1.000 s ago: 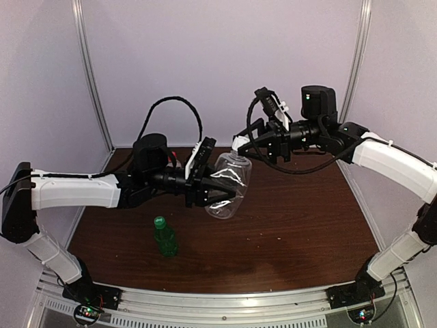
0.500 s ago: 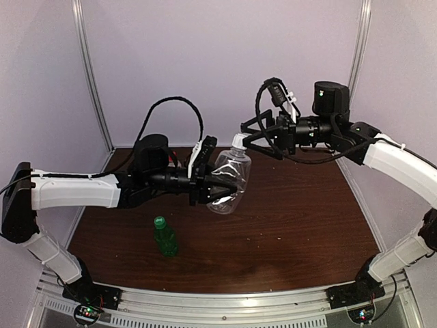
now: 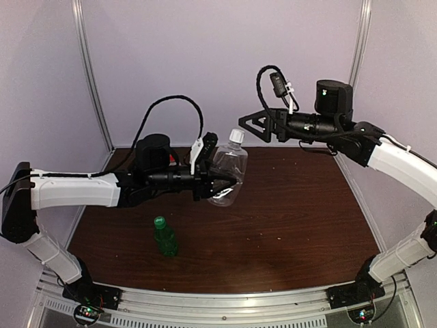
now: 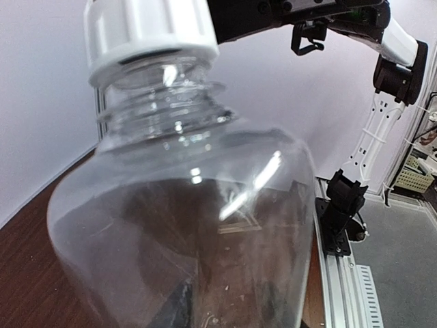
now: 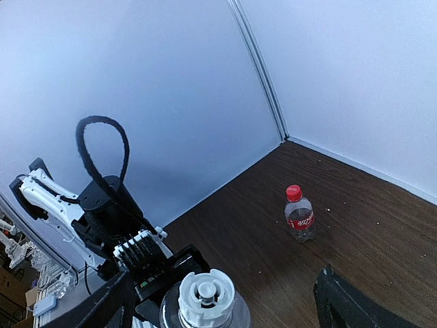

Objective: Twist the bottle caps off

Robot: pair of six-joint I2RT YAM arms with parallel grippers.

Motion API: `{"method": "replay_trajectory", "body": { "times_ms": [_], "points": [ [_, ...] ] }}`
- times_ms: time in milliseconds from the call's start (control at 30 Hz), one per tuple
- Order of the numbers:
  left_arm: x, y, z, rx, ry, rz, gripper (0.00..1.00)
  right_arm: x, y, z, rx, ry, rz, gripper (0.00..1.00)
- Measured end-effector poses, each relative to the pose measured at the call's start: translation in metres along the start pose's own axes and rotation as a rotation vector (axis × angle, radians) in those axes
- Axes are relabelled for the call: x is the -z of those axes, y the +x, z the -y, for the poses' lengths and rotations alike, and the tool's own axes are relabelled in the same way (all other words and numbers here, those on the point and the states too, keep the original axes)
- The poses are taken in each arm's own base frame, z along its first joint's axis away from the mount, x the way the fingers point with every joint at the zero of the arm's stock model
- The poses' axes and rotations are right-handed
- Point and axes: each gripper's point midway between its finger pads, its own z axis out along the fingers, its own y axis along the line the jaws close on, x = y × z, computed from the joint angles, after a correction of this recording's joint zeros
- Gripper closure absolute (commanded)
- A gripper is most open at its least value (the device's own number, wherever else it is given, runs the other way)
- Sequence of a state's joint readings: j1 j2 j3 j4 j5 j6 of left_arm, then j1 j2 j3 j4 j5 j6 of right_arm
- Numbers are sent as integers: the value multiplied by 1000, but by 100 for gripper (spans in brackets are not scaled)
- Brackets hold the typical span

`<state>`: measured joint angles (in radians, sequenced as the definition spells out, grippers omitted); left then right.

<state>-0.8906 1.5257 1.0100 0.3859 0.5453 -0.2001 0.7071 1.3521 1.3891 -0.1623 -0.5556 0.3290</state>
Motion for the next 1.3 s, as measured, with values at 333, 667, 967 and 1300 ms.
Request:
{"method": "replay_trajectory", "body": {
  "times_ms": [333,667,967,1300],
  "points": [
    [0,-4,-13,-1,-72,7,65,-24,12,13,-79,96,-17,21],
    [1,-2,-17,5,-100,-2,65,-35,25,12,-103,91,-52,57],
    [1,-1,-20,6,-114,-7,65,-37,25,5,-103,59,-54,77],
    [1,-1,-20,-4,-113,-7,65,-37,26,2,-20,39,-60,84]
  ]
}}
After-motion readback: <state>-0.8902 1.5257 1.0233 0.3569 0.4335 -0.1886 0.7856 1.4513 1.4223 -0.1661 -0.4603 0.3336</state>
